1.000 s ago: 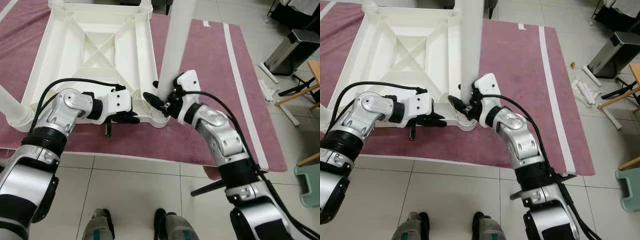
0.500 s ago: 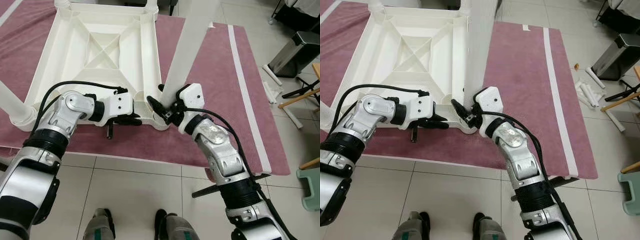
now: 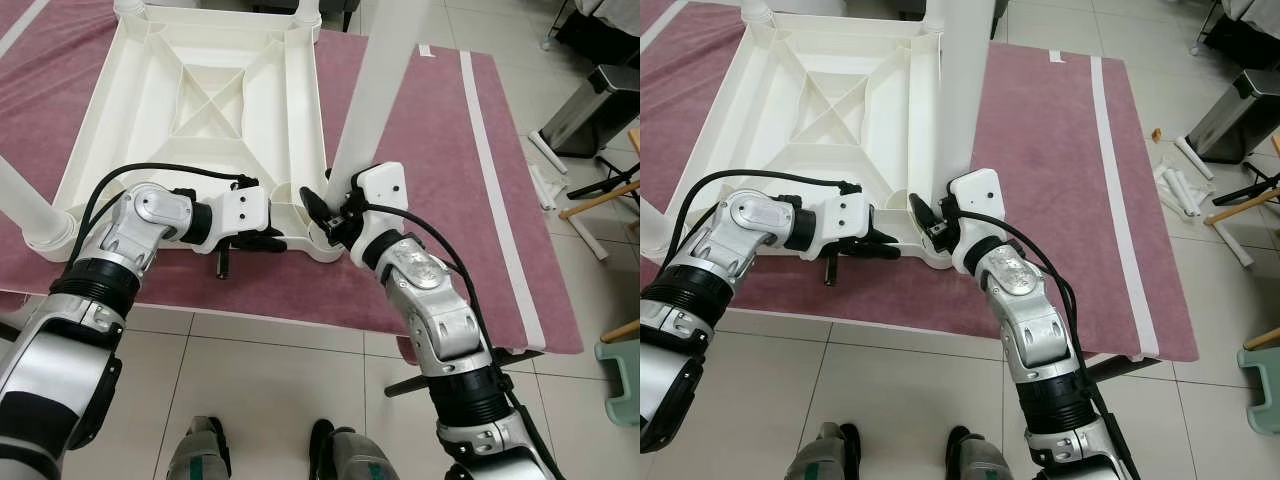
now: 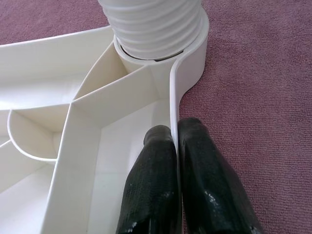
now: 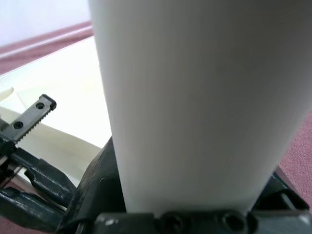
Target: Building children table
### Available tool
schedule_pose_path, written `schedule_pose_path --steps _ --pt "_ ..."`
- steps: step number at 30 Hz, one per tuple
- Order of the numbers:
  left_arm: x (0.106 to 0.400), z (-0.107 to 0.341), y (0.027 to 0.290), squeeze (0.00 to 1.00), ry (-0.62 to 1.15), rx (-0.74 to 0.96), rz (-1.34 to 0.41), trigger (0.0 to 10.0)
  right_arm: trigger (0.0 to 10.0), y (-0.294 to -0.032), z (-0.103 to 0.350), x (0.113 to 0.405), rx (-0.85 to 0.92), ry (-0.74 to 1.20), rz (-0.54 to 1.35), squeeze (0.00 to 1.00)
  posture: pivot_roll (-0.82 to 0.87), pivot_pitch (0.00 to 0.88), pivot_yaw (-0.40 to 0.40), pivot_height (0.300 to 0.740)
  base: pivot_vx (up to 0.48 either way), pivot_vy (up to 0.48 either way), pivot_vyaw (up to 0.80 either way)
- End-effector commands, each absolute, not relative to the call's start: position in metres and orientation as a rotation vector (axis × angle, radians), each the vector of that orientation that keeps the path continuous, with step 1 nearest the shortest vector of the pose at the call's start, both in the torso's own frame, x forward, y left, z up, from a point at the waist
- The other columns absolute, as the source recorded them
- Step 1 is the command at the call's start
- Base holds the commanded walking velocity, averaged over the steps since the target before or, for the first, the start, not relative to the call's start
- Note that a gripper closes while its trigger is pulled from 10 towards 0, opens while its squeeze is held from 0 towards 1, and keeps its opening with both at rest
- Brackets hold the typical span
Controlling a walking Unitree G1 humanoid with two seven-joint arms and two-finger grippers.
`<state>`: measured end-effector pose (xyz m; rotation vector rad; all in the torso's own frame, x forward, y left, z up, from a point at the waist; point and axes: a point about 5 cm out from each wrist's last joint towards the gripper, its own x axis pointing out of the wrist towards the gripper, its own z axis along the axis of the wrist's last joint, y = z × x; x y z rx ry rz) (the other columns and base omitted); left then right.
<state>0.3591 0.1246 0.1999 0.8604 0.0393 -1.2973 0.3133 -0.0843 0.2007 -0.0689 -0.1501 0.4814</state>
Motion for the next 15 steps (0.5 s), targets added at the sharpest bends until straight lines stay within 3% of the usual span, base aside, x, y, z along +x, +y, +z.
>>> schedule_pose_path --steps 1,15 --pt "0.368 0.204 0.145 0.0 0.01 0.841 -1.074 0.0 10.0 -0.105 0.145 0.31 -0.025 0.064 0.41 0.0 0.06 0.211 -0.019 0.74 0.0 0.0 0.0" --pt "0.368 0.204 0.147 0.0 0.015 0.839 -1.073 0.0 10.0 -0.108 0.126 0.304 -0.069 0.16 0.209 0.0 0.06 0.21 -0.018 0.74 0.0 0.0 0.0"
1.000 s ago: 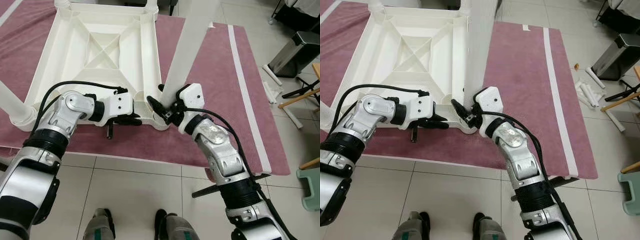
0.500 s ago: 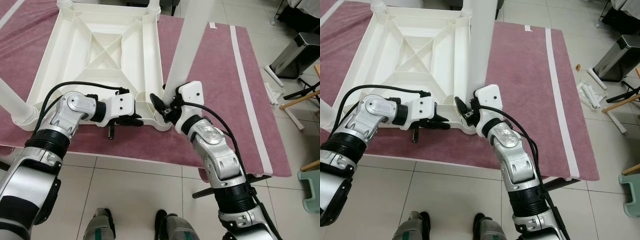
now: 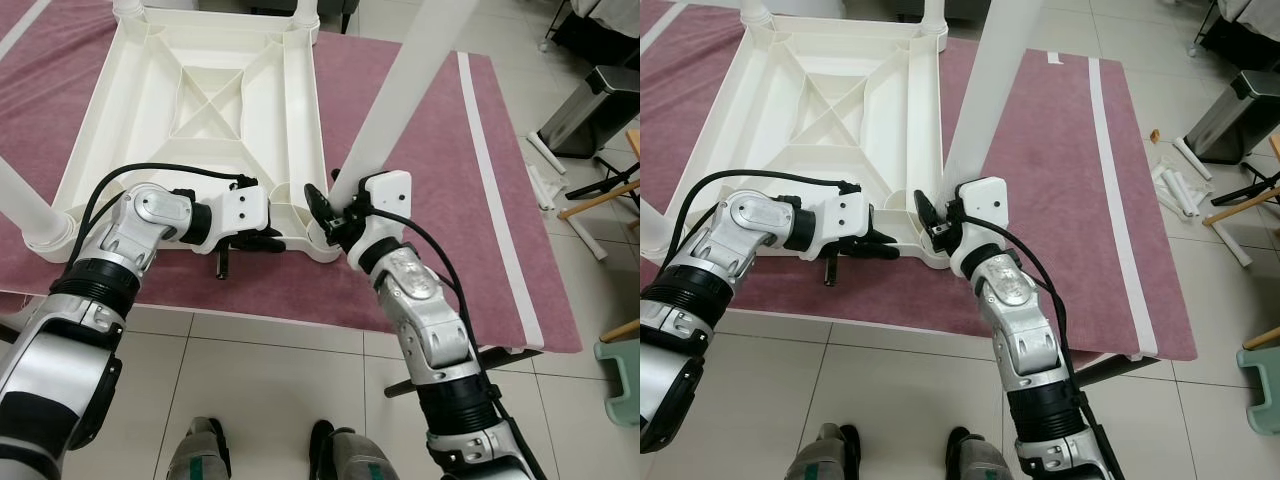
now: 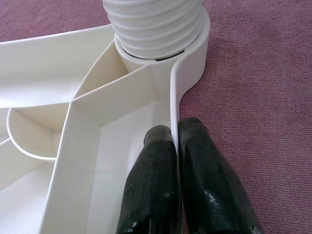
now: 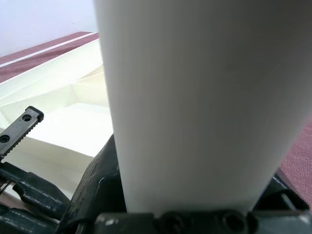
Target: Building children table
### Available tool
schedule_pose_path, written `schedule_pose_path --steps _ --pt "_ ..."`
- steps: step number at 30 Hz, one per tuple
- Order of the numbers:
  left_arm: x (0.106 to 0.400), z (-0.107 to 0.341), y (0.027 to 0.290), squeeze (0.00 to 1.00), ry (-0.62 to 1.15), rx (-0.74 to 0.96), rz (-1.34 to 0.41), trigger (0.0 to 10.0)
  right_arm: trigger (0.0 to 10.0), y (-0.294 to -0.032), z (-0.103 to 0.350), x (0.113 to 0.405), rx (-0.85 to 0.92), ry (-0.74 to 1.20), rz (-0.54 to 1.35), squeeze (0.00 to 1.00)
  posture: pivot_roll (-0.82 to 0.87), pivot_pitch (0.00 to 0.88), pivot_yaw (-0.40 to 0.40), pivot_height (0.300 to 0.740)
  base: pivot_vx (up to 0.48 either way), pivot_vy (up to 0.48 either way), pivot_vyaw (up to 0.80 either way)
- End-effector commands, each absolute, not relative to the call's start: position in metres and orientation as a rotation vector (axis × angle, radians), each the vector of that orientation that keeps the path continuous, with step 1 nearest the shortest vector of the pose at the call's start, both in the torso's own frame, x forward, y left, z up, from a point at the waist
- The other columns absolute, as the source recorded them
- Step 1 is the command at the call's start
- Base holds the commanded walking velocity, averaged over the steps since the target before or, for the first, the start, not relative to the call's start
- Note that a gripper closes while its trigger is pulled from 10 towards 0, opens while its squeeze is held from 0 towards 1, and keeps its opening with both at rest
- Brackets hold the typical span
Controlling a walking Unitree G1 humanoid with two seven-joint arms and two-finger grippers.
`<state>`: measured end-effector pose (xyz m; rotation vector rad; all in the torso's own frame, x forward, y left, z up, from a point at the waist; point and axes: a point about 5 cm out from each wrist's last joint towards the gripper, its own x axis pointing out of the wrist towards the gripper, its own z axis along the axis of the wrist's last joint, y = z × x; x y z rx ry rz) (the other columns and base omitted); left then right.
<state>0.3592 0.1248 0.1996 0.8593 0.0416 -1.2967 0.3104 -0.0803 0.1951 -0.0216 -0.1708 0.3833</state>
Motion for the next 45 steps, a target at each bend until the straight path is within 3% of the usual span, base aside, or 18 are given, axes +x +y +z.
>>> schedule_pose_path --steps 1,10,18,23,45 --pt "0.368 0.204 0.147 0.0 0.014 0.839 -1.072 0.0 10.0 -0.108 0.122 0.302 -0.047 0.173 0.153 0.0 0.06 0.212 -0.017 0.74 0.0 0.0 0.0" --pt "0.368 0.204 0.148 0.0 0.015 0.839 -1.071 0.0 10.0 -0.114 0.112 0.295 -0.005 0.201 -0.032 0.0 0.06 0.213 -0.015 0.74 0.0 0.0 0.0" --pt "0.369 0.206 0.148 0.0 0.012 0.837 -1.066 0.0 10.0 -0.115 0.114 0.295 -0.118 0.189 -0.127 0.0 0.06 0.214 -0.016 0.74 0.0 0.0 0.0" --pt "0.37 0.206 0.148 0.0 0.013 0.837 -1.065 0.0 10.0 -0.118 0.111 0.293 -0.102 0.225 -0.215 0.0 0.06 0.213 -0.017 0.74 0.0 0.0 0.0" --pt "0.37 0.207 0.149 0.0 0.01 0.835 -1.061 0.0 10.0 -0.113 0.101 0.29 -0.14 0.301 -0.24 0.0 0.06 0.214 -0.015 0.74 0.0 0.0 0.0"
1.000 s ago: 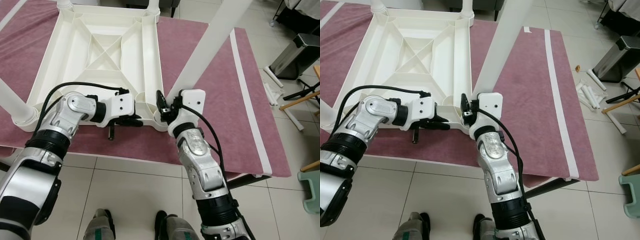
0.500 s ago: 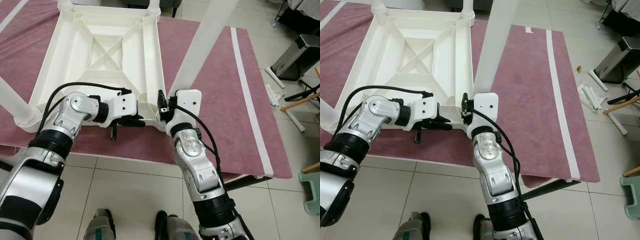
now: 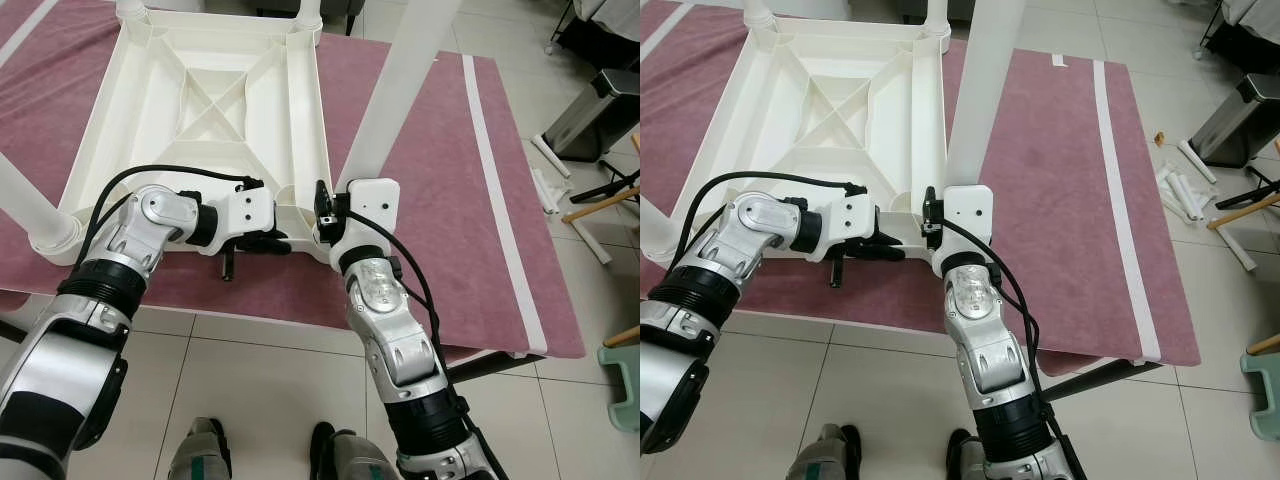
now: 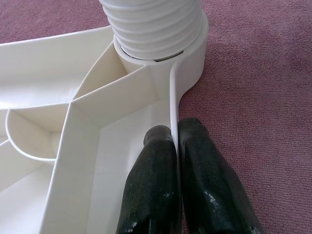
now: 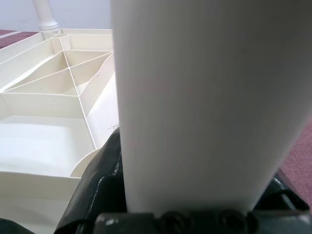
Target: Building children table
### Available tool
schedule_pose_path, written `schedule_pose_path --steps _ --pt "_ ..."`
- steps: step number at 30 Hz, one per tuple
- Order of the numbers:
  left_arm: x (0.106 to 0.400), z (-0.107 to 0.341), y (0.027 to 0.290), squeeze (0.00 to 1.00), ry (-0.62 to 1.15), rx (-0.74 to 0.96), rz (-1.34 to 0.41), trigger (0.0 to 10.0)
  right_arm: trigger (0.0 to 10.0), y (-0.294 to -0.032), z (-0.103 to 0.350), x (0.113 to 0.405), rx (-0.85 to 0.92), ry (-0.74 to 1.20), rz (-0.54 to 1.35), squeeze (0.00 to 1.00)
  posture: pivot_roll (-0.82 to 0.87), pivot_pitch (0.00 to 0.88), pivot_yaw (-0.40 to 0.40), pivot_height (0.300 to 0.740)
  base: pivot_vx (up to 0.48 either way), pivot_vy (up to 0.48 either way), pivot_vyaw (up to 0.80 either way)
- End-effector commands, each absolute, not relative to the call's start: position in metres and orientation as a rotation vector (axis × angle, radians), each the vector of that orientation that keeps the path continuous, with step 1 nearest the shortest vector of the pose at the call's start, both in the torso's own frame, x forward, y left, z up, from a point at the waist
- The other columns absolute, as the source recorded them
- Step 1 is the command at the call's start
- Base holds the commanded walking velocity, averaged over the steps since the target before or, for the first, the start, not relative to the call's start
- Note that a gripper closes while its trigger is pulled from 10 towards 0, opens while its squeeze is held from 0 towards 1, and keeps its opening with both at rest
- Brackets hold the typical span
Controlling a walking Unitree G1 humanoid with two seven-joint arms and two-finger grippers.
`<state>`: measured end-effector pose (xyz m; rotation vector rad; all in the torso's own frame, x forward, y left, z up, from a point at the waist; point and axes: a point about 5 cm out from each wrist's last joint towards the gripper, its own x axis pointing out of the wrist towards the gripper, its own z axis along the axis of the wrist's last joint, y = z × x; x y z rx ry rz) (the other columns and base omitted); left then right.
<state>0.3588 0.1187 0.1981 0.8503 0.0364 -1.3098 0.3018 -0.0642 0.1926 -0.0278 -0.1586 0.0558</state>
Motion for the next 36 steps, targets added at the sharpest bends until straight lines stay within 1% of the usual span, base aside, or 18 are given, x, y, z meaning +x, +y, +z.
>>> schedule_pose_path --steps 1,2,3,4,5,6,12,13,15,19,20,22,29,31,36 --pt "0.37 0.207 0.149 0.0 0.01 0.835 -1.061 0.0 10.0 -0.113 0.101 0.29 -0.14 0.301 -0.24 0.0 0.06 0.214 -0.015 0.74 0.0 0.0 0.0" --pt "0.37 0.207 0.149 0.0 0.011 0.835 -1.061 0.0 10.0 -0.112 0.101 0.289 -0.139 0.303 -0.237 0.0 0.06 0.214 -0.015 0.74 0.0 0.0 0.0" --pt "0.37 0.207 0.149 0.0 0.01 0.834 -1.061 0.0 10.0 -0.112 0.102 0.29 -0.137 0.299 -0.23 0.39 0.06 0.214 -0.016 0.74 0.0 0.0 0.0" --pt "0.37 0.207 0.149 0.0 0.01 0.834 -1.06 0.0 10.0 -0.11 0.103 0.29 -0.134 0.289 -0.219 0.81 0.06 0.214 -0.016 0.74 0.0 0.0 0.0" --pt "0.37 0.207 0.149 0.0 0.01 0.834 -1.059 0.0 10.0 -0.11 0.103 0.291 -0.133 0.283 -0.211 0.81 0.06 0.214 -0.016 0.74 0.0 0.0 0.0" --pt "0.37 0.207 0.149 0.0 0.01 0.834 -1.058 0.0 10.0 -0.109 0.105 0.292 -0.121 0.271 -0.194 1.0 0.06 0.214 -0.016 0.74 0.0 0.0 0.0" --pt "0.37 0.207 0.149 0.0 0.009 0.834 -1.056 0.0 10.0 -0.104 0.111 0.294 -0.09 0.236 -0.142 1.0 0.06 0.214 -0.018 0.74 0.0 0.0 0.0" --pt "0.37 0.207 0.149 0.0 0.009 0.833 -1.055 0.0 10.0 -0.1 0.115 0.295 -0.081 0.212 -0.109 0.0 0.06 0.214 -0.018 0.74 0.0 0.0 0.0" --pt "0.37 0.207 0.149 0.0 0.008 0.832 -1.055 0.0 10.0 -0.093 0.124 0.297 -0.044 0.166 -0.027 0.0 0.06 0.213 -0.019 0.74 0.0 0.0 0.0" --pt "0.37 0.207 0.149 0.0 0.008 0.831 -1.055 0.0 10.0 -0.09 0.127 0.298 -0.033 0.148 -0.001 0.0 0.06 0.212 -0.019 0.74 0.0 0.0 0.0" --pt "0.37 0.207 0.148 0.0 0.007 0.831 -1.054 0.0 0.0 -0.09 0.131 0.3 -0.027 0.128 0.015 0.0 0.06 0.211 -0.019 0.74 0.0 0.0 0.0" --pt "0.37 0.207 0.148 0.0 0.006 0.831 -1.054 0.0 0.0 -0.09 0.132 0.301 -0.021 0.124 0.023 0.0 0.06 0.209 -0.021 0.74 0.0 0.0 0.0" --pt "0.37 0.207 0.148 0.0 0.006 0.831 -1.053 0.0 0.0 -0.086 0.145 0.3 0.034 0.055 0.137 0.0 0.06 0.208 -0.023 0.74 0.0 0.0 0.0" --pt "0.37 0.207 0.148 0.0 0.005 0.83 -1.053 0.0 0.0 -0.09 0.15 0.299 0.038 0.021 0.178 0.0 0.06 0.206 -0.024 0.74 0.0 0.0 0.0" --pt "0.37 0.207 0.148 0.0 0.003 0.83 -1.052 0.0 0.0 -0.097 0.15 0.296 0.009 -0.002 0.196 0.0 0.05 0.203 -0.025 0.74 0.0 0.0 0.0"
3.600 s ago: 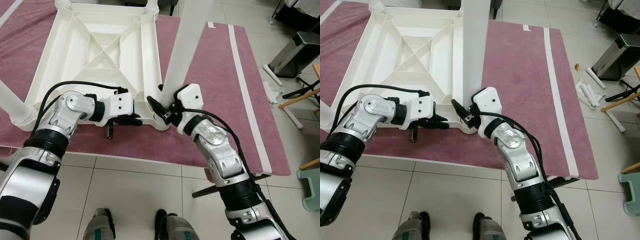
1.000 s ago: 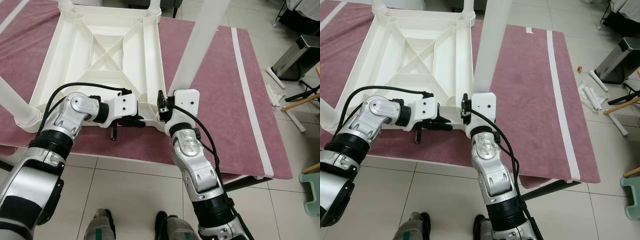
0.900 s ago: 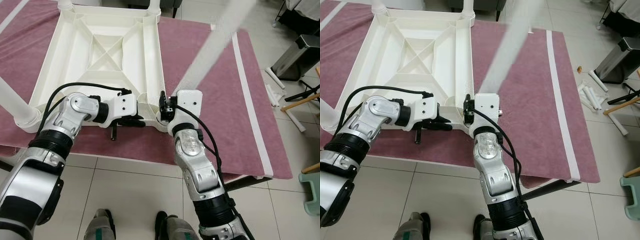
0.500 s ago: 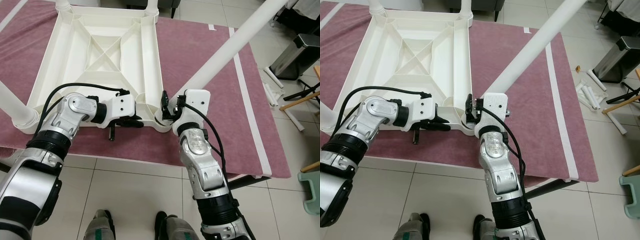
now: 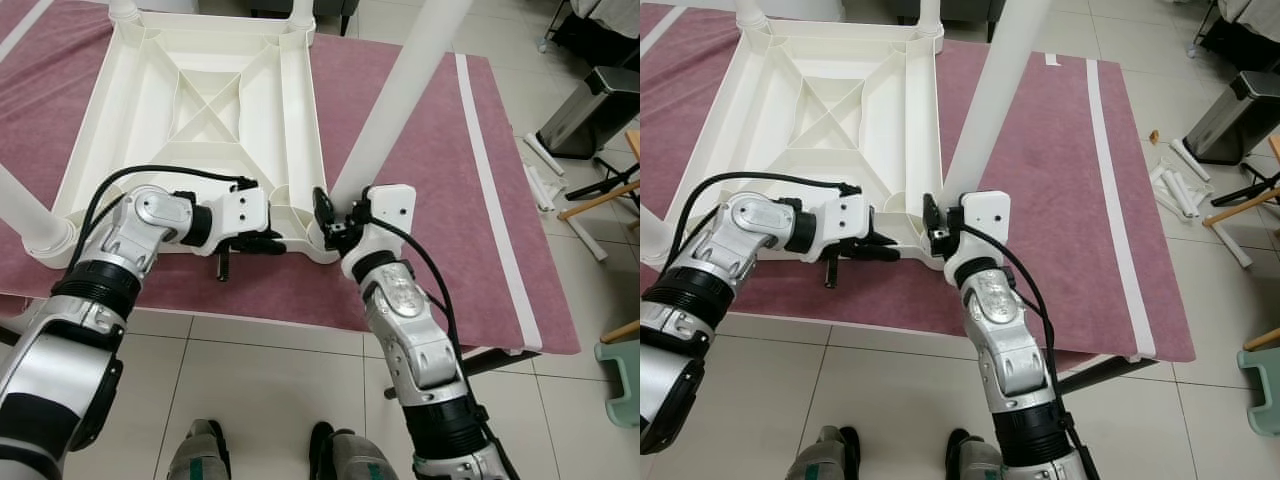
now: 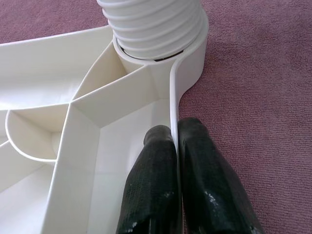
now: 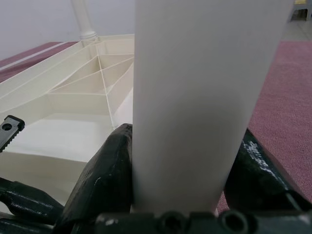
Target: Building children table
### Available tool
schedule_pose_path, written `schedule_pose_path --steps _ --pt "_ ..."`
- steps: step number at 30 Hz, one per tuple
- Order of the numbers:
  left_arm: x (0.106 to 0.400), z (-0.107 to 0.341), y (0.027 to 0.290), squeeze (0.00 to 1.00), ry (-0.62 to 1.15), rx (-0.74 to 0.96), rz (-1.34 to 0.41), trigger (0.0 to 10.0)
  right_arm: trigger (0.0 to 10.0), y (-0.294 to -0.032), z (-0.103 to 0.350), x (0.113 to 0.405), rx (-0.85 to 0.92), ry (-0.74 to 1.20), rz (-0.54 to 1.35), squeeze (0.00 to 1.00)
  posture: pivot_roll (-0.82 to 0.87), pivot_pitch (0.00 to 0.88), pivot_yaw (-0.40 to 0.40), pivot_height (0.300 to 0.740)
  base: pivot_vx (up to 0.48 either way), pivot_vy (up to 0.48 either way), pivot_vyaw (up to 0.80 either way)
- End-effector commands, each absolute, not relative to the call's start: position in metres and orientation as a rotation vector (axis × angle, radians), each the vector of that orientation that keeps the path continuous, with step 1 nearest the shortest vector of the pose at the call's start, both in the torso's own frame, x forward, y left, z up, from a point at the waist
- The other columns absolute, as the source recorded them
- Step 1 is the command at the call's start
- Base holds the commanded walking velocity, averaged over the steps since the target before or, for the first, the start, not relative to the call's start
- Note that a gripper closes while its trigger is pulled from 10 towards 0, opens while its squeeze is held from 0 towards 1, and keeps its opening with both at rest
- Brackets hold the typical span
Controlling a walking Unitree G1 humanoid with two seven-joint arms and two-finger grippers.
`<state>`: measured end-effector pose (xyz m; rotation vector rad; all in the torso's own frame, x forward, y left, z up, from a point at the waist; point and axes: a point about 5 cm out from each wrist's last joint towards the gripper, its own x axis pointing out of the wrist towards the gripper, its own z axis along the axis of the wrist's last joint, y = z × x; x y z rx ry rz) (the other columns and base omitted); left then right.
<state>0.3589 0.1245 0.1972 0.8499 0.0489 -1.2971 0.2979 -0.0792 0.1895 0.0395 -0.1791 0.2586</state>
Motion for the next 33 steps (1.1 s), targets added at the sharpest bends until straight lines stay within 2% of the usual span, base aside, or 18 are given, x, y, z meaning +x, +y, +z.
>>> schedule_pose_path --steps 1,6,7,9,14,19,25,33 --pt "0.37 0.207 0.148 0.0 0.002 0.83 -1.051 0.0 0.0 -0.098 0.149 0.295 -0.002 -0.008 0.206 0.0 0.05 0.203 -0.025 0.74 0.0 0.0 0.0" --pt "0.372 0.209 0.148 0.0 -0.005 0.842 -1.017 0.0 0.0 -0.097 0.147 0.29 -0.065 -0.034 0.251 0.0 0.05 0.2 -0.022 0.74 0.0 0.0 0.0" --pt "0.373 0.209 0.148 0.0 -0.006 0.848 -1.011 10.0 0.0 -0.096 0.146 0.289 -0.094 -0.04 0.266 0.0 0.05 0.201 -0.022 0.74 0.0 0.0 0.0" --pt "0.374 0.211 0.148 0.0 -0.013 0.863 -0.995 10.0 0.0 -0.094 0.142 0.289 -0.175 -0.034 0.284 0.0 0.05 0.201 -0.022 0.74 0.0 0.0 0.0" --pt "0.374 0.212 0.148 0.0 -0.02 0.869 -0.991 10.0 0.0 -0.099 0.142 0.293 -0.224 -0.007 0.243 0.0 0.06 0.202 -0.021 0.74 0.0 0.0 0.0" --pt "0.374 0.211 0.148 0.0 -0.019 0.87 -0.989 10.0 0.0 -0.102 0.137 0.296 -0.222 0.037 0.224 0.0 0.06 0.206 -0.022 0.74 0.0 0.0 0.0" --pt "0.374 0.211 0.149 0.0 -0.015 0.869 -0.986 10.0 0.0 -0.103 0.129 0.297 -0.097 0.119 0.205 0.0 0.06 0.21 -0.02 0.74 0.0 0.0 0.0" --pt "0.375 0.211 0.148 0.0 -0.014 0.869 -0.984 10.0 0.0 -0.1 0.125 0.303 -0.115 0.198 0.197 0.0 0.06 0.211 -0.017 0.74 0.0 0.0 0.0"
